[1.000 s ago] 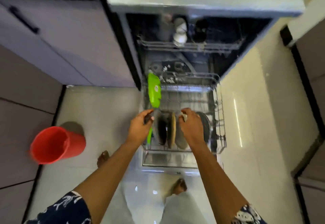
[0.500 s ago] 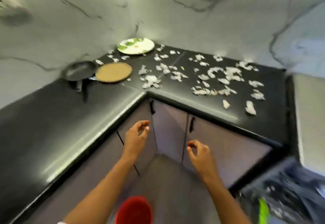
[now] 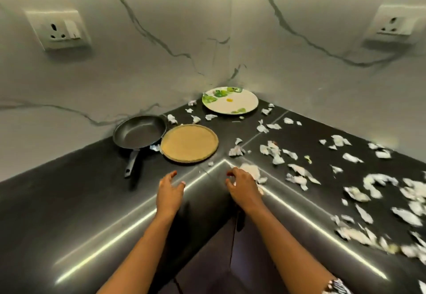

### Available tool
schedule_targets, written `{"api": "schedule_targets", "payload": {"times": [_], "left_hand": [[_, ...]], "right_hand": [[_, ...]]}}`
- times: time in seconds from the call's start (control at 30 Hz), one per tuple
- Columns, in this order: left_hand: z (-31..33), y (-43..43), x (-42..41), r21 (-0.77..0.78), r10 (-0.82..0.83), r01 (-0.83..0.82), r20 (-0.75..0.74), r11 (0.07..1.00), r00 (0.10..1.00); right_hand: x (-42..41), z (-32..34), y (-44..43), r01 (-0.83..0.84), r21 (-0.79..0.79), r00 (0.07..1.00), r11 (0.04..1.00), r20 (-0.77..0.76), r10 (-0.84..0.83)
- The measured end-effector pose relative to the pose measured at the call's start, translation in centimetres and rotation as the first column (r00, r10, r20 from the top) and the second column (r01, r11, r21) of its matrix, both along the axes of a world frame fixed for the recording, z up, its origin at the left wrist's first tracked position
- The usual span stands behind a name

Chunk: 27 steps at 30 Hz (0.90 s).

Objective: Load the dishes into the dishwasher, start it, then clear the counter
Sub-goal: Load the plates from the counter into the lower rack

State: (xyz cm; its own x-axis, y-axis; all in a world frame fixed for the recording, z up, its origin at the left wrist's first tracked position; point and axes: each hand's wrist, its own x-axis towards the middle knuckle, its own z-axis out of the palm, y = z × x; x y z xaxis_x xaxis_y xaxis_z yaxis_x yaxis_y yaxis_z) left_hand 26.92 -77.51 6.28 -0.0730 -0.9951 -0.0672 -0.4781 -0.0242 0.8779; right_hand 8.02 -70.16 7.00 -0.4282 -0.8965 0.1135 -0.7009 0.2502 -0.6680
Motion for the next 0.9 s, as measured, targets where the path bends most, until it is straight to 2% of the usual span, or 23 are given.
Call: {"api": "schedule_targets", "payload": {"times": [0.1, 0.23, 0.37, 0.43, 0.5, 0.57, 0.7, 0.77, 0.9], "left_hand": [[0.4, -5.0, -2.4, 0.042, 0.146, -0.143, -0.062, 0.989, 0.987], [0.5, -10.3, -4.8, 0.089, 0.301, -0.289, -0.187, 0.953, 0.935], [-0.6, -13.2, -5.7, 0.192, 0.385, -0.341, -0.289, 0.92, 0.876], [-0.5, -13.8, -6.0, 0.222, 0.417, -0.356, -0.379, 0.908, 0.826], [-0.1, -14.0, -6.2, 0.246, 0.448, -0.376, -0.445, 0.893, 0.775], [0.1, -14.1, -6.3, 0.257, 0.469, -0.392, -0.484, 0.883, 0.739], [1.5, -15.6, -6.7, 0.361, 0.452, -0.279, -0.611, 0.89, 0.65], [3.0, -16.4, -7.3, 0.426, 0.431, -0.157, -0.682, 0.891, 0.591], [5.7, -17.9, -8.9, 0.425, 0.337, 0.001, -0.72, 0.905, 0.606]], "right_hand": [[-2.7, 0.5, -8.1, -0.058, 0.03, 0.998, 0.998, -0.001, 0.058], [-5.4, 0.8, -17.5, -0.119, 0.168, 0.985, 0.979, -0.107, 0.138], [-6.5, 0.1, -22.7, -0.085, 0.285, 0.992, 0.955, -0.07, 0.109], [-6.5, -0.5, -23.7, -0.049, 0.265, 0.997, 0.963, -0.047, 0.064], [-6.7, -0.9, -24.2, 0.001, 0.22, 1.0, 0.976, 0.028, -0.007], [-7.4, -1.2, -24.3, 0.04, 0.206, 0.978, 0.978, 0.192, -0.08], [-9.9, -0.4, -23.8, 0.175, 0.144, 0.779, 0.974, 0.585, -0.227], [-11.3, 0.5, -23.6, 0.213, 0.109, 0.729, 0.971, 0.644, -0.232], [-14.0, 3.8, -23.8, 0.133, 0.041, 0.687, 0.99, 0.717, -0.122]]}}
